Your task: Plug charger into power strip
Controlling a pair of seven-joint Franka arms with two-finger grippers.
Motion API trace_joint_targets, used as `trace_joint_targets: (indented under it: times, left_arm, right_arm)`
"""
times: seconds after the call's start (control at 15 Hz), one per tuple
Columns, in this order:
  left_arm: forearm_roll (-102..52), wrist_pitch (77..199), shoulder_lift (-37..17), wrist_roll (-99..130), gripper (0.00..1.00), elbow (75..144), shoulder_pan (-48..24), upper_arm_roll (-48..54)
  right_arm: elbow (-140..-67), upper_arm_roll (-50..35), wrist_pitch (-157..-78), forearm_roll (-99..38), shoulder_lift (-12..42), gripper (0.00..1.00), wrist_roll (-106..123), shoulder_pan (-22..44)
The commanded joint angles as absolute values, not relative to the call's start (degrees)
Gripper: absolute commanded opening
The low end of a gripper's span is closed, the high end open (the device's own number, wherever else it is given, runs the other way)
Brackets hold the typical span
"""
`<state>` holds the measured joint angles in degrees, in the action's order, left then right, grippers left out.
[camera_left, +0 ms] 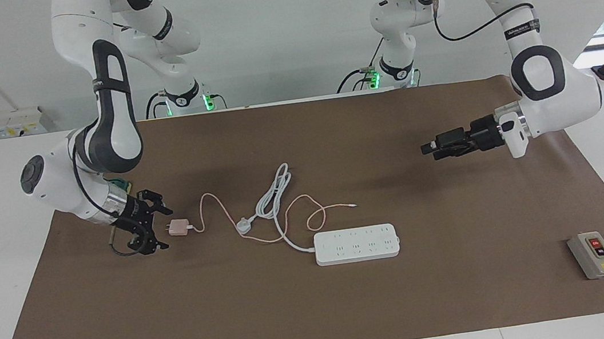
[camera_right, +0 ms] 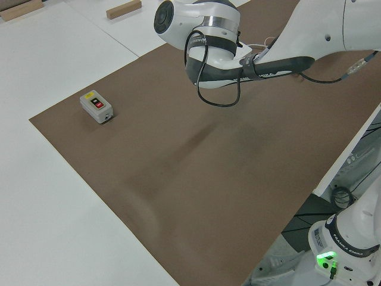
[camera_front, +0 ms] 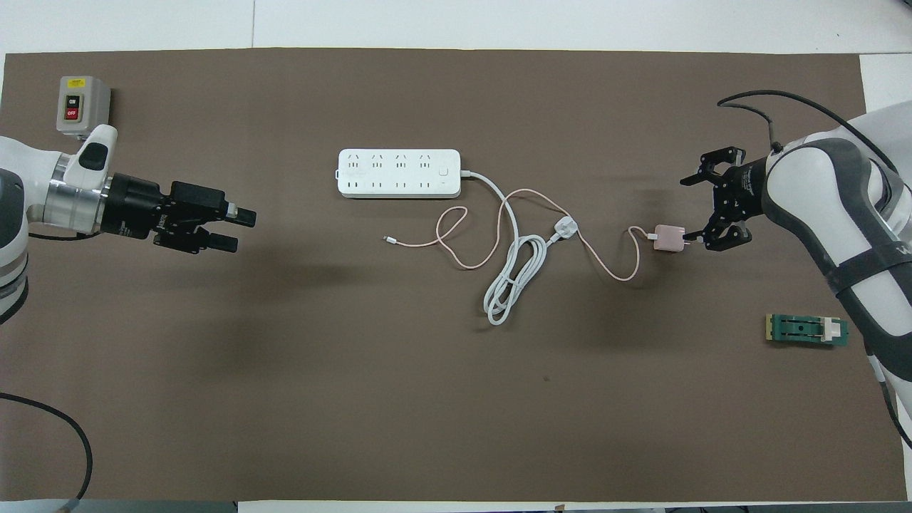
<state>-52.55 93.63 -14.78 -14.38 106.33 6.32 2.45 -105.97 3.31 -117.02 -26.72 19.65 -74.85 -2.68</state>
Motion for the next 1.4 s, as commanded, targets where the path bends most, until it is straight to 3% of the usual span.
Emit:
trace_joint_targets:
  times: [0.0, 0.67, 0.8, 1.33]
  left_arm:
    - [-58.34, 93.69, -16.43, -19.49, 1.00, 107.05, 6.24, 2.28]
    - [-71.72, 94.14, -21.53, -26.00, 1.00, 107.23, 3.34, 2.55]
    - [-73.37, 90.63, -24.68, -32.48, 1.00, 106.79, 3.43, 2.64]
    - [-76.10, 91.05, -25.92, -37.43, 1.00, 107.14, 2.73, 2.64]
  right_arm:
    - [-108.37, 3.25, -118.39, -28.04, 18.72, 1.00, -76.37, -1.50]
    - [-111.26, 3.25, -121.11, -28.04, 17.76, 1.00, -78.40, -1.76]
    - [-112.85, 3.25, -121.38, -28.04, 17.23, 1.00, -78.31, -1.50]
    - [-115.58, 3.34, -125.15, -28.04, 16.61, 1.00, -75.06, -1.41]
